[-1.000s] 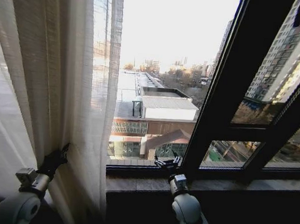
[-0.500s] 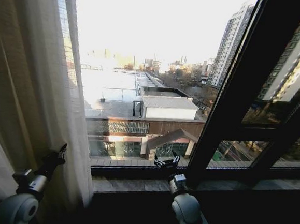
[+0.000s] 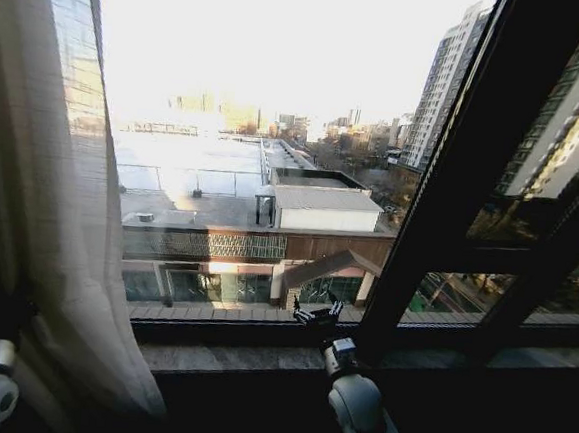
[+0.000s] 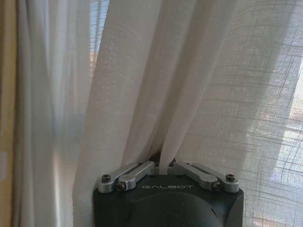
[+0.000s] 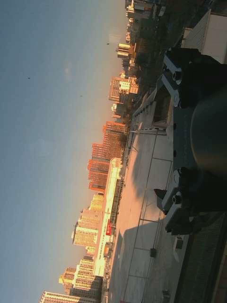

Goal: Open the curtains by pulling them apart, changing their state from closed to fully open.

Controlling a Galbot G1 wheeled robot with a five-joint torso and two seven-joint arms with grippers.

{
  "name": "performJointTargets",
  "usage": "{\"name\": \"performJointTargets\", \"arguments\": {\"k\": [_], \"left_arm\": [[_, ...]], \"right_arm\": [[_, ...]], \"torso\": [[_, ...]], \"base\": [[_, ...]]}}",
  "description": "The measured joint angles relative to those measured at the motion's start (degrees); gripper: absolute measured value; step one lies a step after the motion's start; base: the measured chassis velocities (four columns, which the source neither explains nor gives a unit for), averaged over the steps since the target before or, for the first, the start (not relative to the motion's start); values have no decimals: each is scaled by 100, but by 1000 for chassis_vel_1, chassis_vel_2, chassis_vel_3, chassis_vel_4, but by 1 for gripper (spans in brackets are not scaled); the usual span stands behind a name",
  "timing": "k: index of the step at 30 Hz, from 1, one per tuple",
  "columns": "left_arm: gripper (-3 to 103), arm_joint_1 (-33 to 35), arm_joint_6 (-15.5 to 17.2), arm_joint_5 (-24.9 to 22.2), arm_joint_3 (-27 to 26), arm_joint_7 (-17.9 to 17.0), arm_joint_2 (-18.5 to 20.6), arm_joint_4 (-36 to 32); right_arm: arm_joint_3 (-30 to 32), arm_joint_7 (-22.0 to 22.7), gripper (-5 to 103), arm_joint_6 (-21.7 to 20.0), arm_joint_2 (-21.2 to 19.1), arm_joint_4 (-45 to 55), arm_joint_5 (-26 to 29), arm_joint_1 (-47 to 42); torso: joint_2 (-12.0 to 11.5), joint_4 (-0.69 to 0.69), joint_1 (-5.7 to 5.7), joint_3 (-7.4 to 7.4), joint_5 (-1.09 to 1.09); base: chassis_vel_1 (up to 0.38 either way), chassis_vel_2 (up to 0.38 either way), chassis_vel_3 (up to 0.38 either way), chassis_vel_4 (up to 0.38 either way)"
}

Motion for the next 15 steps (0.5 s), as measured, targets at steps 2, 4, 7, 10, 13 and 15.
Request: {"name": "performJointTargets", "arguments": {"k": [2, 4, 7, 10, 13, 15], "left_arm": [[0, -16, 54, 11, -115, -158, -19, 42], [0, -91, 236, 21, -325, -682, -65, 124], [0, -163, 446, 38, -414, -1414, -116, 145], [0, -246, 643, 134, -408, -2010, -191, 87], [0, -275, 780, 225, -353, -2155, -272, -45], [11, -206, 813, 278, -254, -2058, -366, -220]], "right_arm": [[-5, -4, 100, 14, 1, -6, 1, 1], [-9, -14, 100, 54, -9, -12, 9, 0], [-1, -17, 100, 83, -33, -13, 31, -9], [26, -20, 100, 95, -61, -12, 99, -21], [49, -21, 100, 103, -74, 1, 153, -39], [74, -21, 100, 115, -83, 17, 178, -59]], "torso": [[0, 1, 0, 0, -1], [1, 1, 0, -1, -1], [0, 2, 0, -1, -1], [0, 1, 0, 0, -2], [0, 1, 0, 0, -1], [0, -1, 0, 0, -1]], "base": [[0, 0, 0, 0], [0, 0, 0, 0], [0, 0, 0, 0], [0, 0, 0, 0], [0, 0, 0, 0], [0, 0, 0, 0]]}}
